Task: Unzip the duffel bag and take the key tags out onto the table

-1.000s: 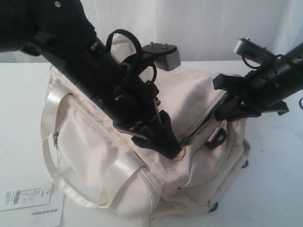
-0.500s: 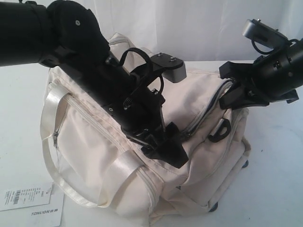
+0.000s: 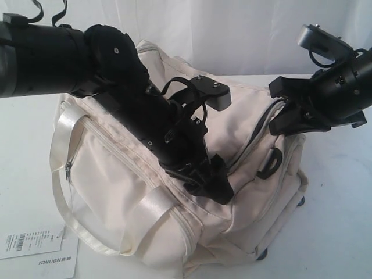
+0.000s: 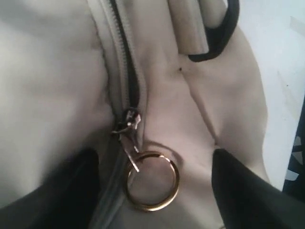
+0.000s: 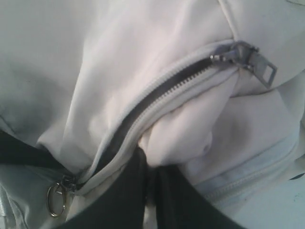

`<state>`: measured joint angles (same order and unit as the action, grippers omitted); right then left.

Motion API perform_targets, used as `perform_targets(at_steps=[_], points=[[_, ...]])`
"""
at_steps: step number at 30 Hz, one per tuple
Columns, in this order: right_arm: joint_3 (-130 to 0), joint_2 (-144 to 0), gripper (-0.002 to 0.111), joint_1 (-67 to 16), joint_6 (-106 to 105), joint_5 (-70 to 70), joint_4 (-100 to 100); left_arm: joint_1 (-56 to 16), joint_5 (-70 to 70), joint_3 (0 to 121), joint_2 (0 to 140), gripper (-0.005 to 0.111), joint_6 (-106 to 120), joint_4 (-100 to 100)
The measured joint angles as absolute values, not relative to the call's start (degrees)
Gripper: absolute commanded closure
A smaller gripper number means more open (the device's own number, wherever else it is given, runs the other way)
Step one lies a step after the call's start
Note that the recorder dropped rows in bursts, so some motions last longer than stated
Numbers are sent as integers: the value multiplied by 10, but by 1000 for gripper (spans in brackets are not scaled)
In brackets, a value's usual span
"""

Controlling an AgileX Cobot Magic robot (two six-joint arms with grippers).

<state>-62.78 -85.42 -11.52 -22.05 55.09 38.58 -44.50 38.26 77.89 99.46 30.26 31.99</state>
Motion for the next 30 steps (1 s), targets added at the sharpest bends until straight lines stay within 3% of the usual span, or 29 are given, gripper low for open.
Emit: perform_targets(at_steps=[3, 11, 30], points=[[-628, -854, 108, -115, -220, 552, 386, -445, 383, 779, 996, 56, 303, 319], [-628, -854, 108, -115, -220, 552, 386, -445, 388, 779, 996, 107, 305, 302], [-628, -854, 108, -116, -220, 565, 397, -445, 445, 782, 928, 107, 305, 289]])
